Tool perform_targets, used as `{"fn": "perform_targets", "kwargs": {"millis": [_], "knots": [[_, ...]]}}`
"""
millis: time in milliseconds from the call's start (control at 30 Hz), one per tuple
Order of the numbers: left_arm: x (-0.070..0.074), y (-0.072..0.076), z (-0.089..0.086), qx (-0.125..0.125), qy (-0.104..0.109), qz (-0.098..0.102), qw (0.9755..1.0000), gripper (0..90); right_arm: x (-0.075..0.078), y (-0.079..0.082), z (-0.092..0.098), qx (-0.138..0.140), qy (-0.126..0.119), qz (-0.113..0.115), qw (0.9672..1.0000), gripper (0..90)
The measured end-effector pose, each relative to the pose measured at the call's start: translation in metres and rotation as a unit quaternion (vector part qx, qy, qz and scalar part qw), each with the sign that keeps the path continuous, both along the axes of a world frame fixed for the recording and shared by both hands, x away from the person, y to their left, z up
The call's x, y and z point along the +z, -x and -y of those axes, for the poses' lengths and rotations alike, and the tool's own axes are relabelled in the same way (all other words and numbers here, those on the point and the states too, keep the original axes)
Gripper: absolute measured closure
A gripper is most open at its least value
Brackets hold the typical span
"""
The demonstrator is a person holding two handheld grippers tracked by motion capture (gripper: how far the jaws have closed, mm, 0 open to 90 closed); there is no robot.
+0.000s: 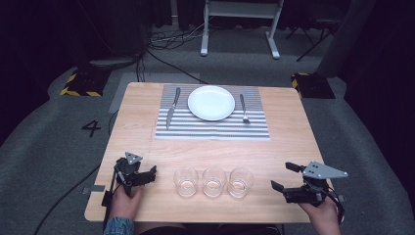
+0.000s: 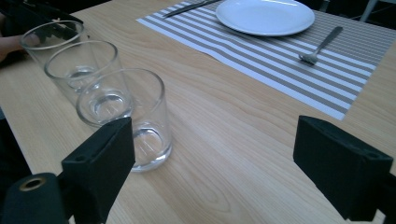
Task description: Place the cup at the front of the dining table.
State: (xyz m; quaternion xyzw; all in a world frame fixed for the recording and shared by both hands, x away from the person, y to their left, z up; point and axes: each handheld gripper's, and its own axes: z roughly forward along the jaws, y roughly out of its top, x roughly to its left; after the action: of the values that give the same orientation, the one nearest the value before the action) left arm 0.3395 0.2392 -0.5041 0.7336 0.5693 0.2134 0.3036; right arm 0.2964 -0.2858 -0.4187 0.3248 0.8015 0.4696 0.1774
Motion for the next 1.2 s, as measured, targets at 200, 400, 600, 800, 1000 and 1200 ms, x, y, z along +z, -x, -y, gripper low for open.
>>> {"fn": "perform_targets", "kwargs": {"millis": [200, 400, 600, 800, 1000, 1200], "knots": [[0.0, 0.0, 0.0, 0.0, 0.0, 0.0, 1.0, 15.4, -0.001, 0.0, -0.015, 0.029, -0.001, 0.001, 0.9996, 10.0], [0.0, 0.0, 0.0, 0.0, 0.0, 0.0, 1.0, 15.4, -0.004, 0.003, -0.031, 0.063, 0.0, 0.001, 0.998, 9.4], [0.0, 0.0, 0.0, 0.0, -0.001, 0.0, 1.0, 15.4, -0.012, 0.003, -0.047, 0.086, 0.001, -0.002, 0.9963, 9.3], [0.0, 0.0, 0.0, 0.0, -0.002, 0.0, 1.0, 15.4, -0.025, -0.002, -0.059, 0.095, -0.001, -0.017, 0.9954, 9.3], [0.0, 0.0, 0.0, 0.0, -0.001, 0.0, 1.0, 15.4, -0.043, -0.01, -0.067, 0.094, 0.005, -0.032, 0.995, 9.3], [0.0, 0.0, 0.0, 0.0, -0.002, 0.0, 1.0, 15.4, -0.054, -0.016, -0.077, 0.096, 0.002, -0.037, 0.9947, 10.1]]}}
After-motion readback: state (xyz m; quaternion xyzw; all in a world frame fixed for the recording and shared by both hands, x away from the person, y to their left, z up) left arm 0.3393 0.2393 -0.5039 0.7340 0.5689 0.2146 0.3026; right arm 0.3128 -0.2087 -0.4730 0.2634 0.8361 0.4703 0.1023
